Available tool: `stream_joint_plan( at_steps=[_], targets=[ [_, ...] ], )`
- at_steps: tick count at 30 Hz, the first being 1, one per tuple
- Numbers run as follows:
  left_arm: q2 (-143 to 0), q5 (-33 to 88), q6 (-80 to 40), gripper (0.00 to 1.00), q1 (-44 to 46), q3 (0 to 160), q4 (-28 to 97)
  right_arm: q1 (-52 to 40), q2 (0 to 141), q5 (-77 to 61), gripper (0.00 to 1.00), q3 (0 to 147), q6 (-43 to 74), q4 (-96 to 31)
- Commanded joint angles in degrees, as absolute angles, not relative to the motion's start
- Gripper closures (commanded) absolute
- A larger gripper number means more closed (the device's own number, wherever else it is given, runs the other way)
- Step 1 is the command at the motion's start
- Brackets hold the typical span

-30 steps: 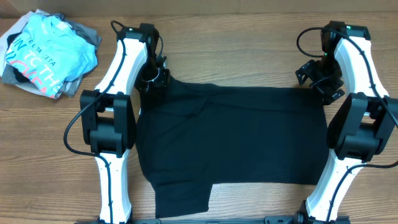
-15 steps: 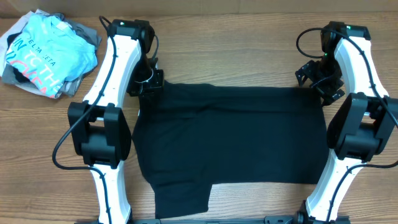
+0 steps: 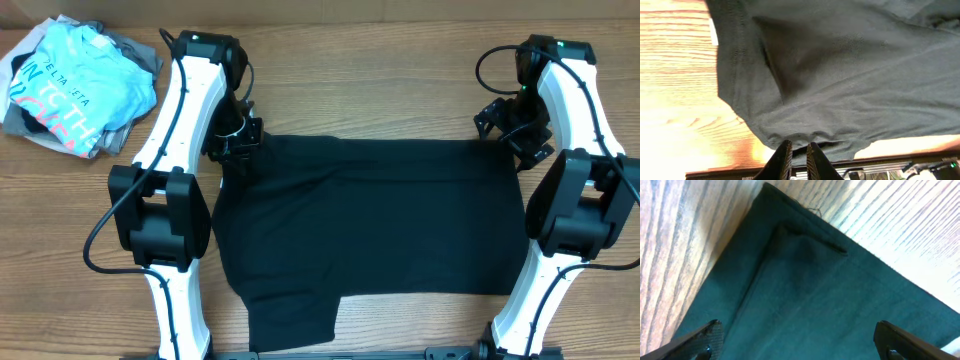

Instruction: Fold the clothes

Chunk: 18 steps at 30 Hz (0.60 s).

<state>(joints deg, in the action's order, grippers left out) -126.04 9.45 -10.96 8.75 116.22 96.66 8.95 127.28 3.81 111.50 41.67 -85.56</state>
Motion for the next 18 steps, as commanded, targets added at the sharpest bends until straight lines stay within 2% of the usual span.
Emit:
stream_joint_plan(
  at_steps=[1,3,5,6,8,9,10,11,13,18],
  targets=[
    [-125.12,6.61,-13.39,0.88,7.64,116.25,96.86,8.67,125.58,3.16,0.00,111.33,39.53,-85.58],
    [-125.12,6.42,-13.56,0.91,7.07,116.25,96.88,8.67,125.58,2.79,0.00,111.33,38.68,-85.60],
    [-125.12,6.66,-14.20,0.88,6.66,116.25,96.86,8.67,125.58,2.39,0.00,111.33,38.68,-85.52],
    [-125.12,7.14,-14.09,0.82,6.66,116.25,96.86,8.67,125.58,1.85,0.00,111.33,38.46,-85.32],
    [-125.12,7.86,-13.23,0.57,6.81,116.25,96.86,8.62,125.58,-0.12,0.00,111.33,36.47,-84.44],
    [-125.14,8.27,-12.60,0.49,7.01,116.22,96.86,8.60,125.58,-1.02,0.00,111.33,35.46,-84.16],
    [-125.14,8.60,-11.51,0.36,7.25,115.94,96.86,8.43,125.58,-1.87,0.00,111.33,34.87,-83.99],
    [-125.14,8.40,-11.51,0.31,7.53,114.87,96.86,8.05,125.58,-1.85,0.00,111.33,34.87,-84.01],
    [-125.14,8.40,-11.57,0.31,7.70,112.40,96.86,7.55,125.58,-1.85,0.00,111.33,34.87,-84.03],
    [-125.14,8.45,-11.60,0.46,7.81,104.51,95.31,6.42,125.58,-1.80,0.00,111.33,34.85,-83.20]
  ],
)
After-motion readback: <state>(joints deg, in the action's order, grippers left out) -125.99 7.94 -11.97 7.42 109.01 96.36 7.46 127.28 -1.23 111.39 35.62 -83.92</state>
